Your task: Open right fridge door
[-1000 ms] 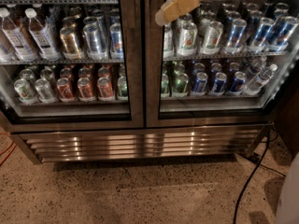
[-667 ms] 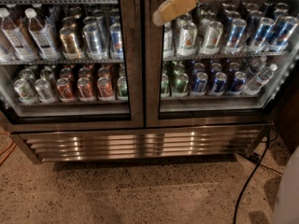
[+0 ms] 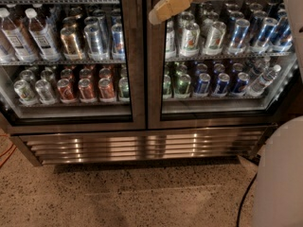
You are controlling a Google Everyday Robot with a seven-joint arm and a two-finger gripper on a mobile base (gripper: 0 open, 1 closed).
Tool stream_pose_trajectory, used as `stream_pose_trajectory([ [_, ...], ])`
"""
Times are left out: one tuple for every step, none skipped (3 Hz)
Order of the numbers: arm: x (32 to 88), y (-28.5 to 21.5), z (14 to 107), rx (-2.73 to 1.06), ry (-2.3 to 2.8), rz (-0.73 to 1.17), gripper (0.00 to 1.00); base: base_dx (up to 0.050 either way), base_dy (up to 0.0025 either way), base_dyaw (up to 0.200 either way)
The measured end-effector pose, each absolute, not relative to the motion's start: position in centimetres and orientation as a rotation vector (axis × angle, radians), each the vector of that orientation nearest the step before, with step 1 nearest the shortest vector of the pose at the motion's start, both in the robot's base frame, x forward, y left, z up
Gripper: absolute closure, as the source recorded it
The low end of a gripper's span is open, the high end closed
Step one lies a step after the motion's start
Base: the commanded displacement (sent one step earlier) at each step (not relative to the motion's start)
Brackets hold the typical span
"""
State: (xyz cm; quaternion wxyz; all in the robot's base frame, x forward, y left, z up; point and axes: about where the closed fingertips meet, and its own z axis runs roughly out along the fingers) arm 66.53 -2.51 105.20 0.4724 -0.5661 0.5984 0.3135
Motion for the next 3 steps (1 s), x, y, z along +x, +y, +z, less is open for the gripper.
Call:
stream_pose_trajectory([
  [66.85, -1.51, 105.24, -1.397, 1.440, 0.799, 0.00, 0.000, 0.00000, 0.000],
  [66.78, -1.49, 105.24, -1.397, 1.440, 0.799, 0.00, 0.000, 0.00000, 0.000],
  [66.68, -0.69, 104.67, -1.414, 1.436, 0.832, 0.00, 0.000, 0.00000, 0.000],
])
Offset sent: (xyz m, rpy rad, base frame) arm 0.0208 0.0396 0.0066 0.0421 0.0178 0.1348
